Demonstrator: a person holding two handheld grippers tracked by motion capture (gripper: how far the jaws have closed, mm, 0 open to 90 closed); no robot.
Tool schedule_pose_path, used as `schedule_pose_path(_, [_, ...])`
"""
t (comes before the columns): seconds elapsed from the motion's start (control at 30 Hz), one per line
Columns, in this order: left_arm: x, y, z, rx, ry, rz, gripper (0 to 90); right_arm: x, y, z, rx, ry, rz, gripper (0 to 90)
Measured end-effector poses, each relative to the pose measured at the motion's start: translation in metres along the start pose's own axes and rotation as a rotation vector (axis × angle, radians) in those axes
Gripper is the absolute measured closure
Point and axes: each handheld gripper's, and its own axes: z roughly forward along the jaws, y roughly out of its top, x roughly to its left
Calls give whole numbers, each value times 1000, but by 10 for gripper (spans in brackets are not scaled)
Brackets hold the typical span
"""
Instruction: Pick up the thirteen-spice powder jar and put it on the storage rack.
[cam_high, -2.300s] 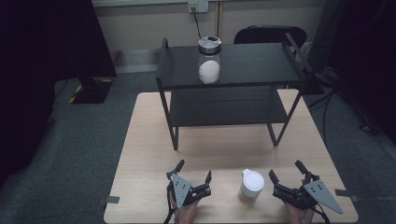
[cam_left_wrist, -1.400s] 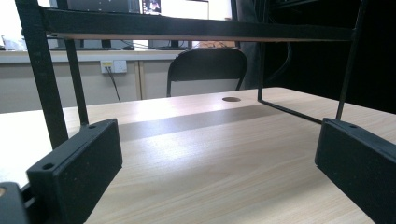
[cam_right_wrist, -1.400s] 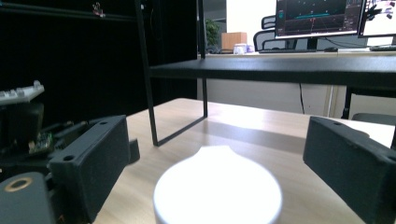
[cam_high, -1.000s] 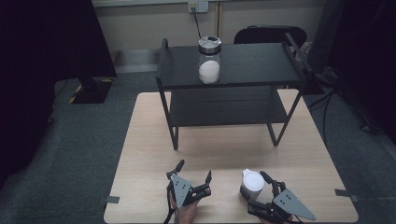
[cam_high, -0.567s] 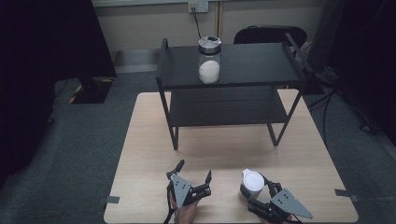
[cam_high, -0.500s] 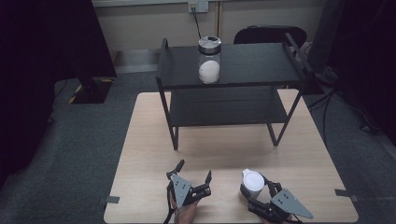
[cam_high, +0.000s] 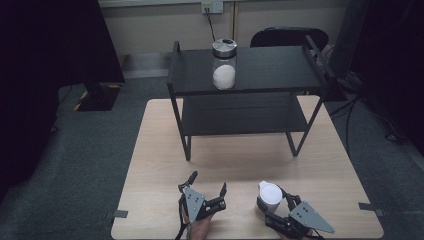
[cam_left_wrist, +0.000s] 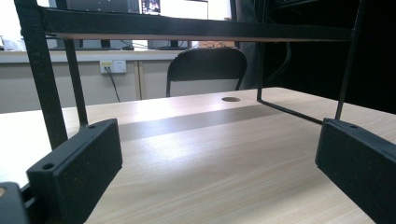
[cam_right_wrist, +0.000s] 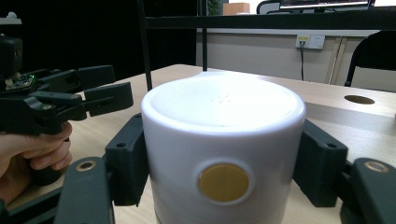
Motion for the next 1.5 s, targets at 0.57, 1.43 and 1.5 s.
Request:
schedule_pose_path(0.57, [0, 0, 0, 0, 0, 0, 3, -6, 17, -1, 6, 23, 11, 305])
schedule_pose_path(1.43, [-1, 0, 0, -1, 6, -1, 2, -20, 54, 1, 3, 53, -13, 306])
schedule_pose_path(1.5, [-1, 0, 0, -1, 6, 0, 2, -21, 59, 2, 3, 59, -18, 306])
